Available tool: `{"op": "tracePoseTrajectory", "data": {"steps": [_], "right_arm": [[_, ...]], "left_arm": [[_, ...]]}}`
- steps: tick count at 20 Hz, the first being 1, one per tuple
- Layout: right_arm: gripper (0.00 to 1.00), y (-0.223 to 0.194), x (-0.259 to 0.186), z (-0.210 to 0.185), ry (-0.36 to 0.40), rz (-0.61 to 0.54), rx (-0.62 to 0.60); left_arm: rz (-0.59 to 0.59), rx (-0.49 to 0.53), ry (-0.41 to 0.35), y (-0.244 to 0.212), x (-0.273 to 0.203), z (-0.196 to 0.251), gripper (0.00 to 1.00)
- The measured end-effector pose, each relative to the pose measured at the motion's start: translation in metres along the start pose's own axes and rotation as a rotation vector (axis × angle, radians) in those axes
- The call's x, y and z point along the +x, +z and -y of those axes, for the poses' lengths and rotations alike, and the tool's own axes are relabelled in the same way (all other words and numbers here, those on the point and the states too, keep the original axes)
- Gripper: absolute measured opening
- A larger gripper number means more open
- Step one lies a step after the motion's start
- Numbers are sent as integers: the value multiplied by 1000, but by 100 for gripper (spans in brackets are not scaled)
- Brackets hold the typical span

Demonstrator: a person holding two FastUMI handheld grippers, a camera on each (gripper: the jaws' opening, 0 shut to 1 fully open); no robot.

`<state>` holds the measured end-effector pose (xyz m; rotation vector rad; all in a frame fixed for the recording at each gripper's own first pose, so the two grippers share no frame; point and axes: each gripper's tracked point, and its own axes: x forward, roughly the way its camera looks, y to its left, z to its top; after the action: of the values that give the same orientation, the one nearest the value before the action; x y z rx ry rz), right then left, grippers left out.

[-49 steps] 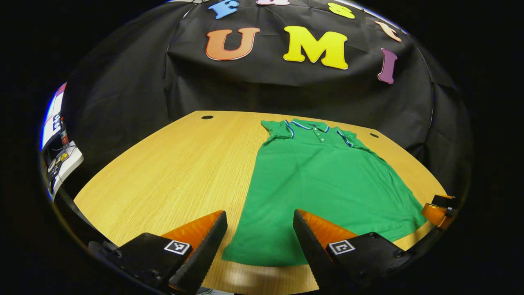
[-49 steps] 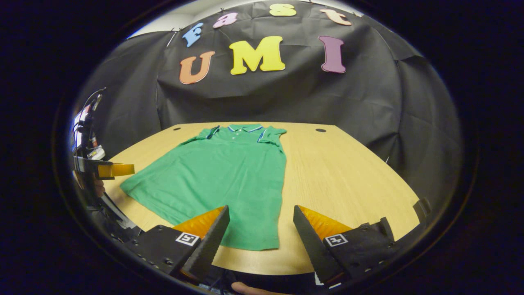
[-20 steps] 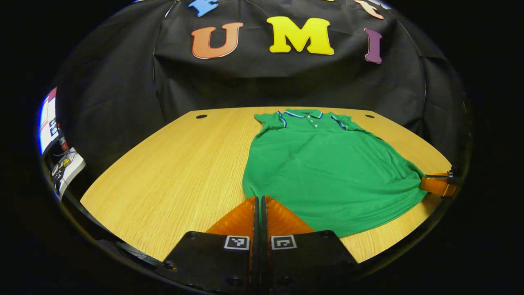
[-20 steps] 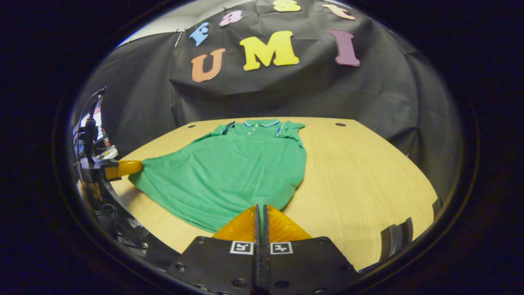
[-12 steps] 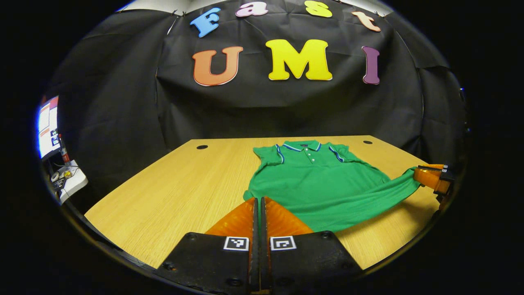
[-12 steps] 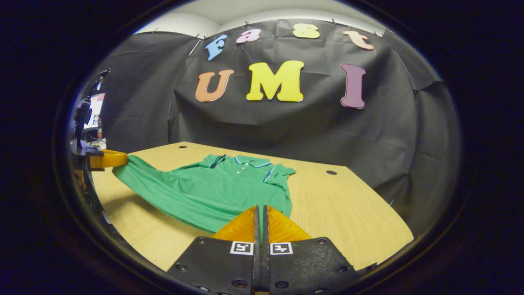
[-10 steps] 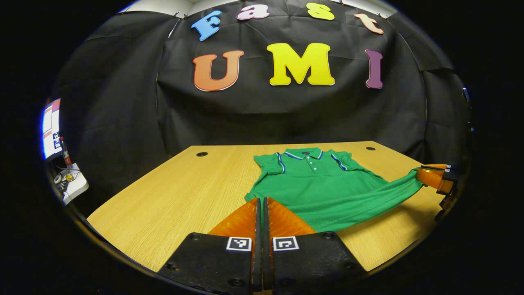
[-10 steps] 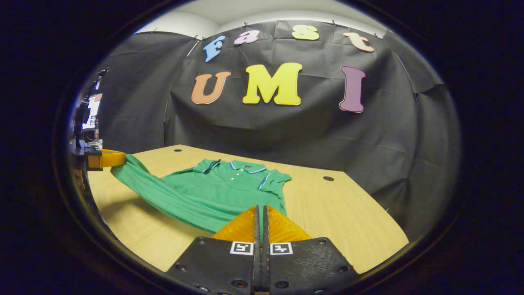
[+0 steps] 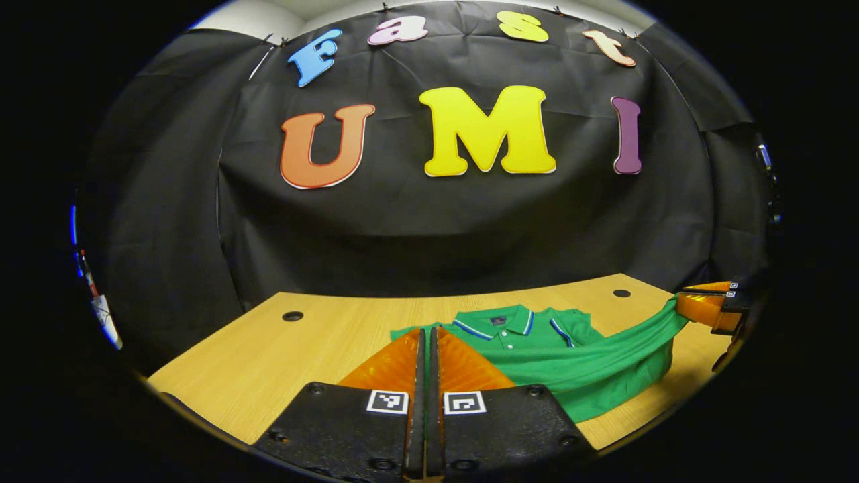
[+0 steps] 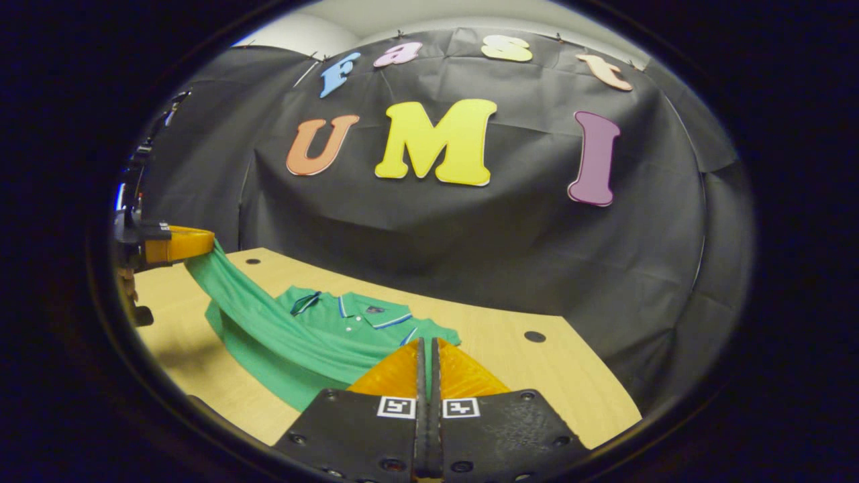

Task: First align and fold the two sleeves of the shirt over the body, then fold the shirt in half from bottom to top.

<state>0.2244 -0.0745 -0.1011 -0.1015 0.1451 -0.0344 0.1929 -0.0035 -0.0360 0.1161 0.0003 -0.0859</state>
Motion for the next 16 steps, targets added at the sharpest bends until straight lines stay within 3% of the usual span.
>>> {"op": "tracePoseTrajectory", "data": {"steps": [2, 11, 14, 16], "right_arm": [[0, 10, 25, -2, 2, -9, 14], [0, 62, 148, 18, -88, 94, -11], [0, 69, 192, 13, -80, 79, 26], [0, 72, 217, 13, -84, 69, 46]], "left_arm": [[28, 53, 20, 10, 20, -3, 6], [69, 107, 63, 19, 137, -25, 7], [21, 46, 121, 4, 175, -45, 7], [22, 18, 117, -1, 198, -46, 7]]}}
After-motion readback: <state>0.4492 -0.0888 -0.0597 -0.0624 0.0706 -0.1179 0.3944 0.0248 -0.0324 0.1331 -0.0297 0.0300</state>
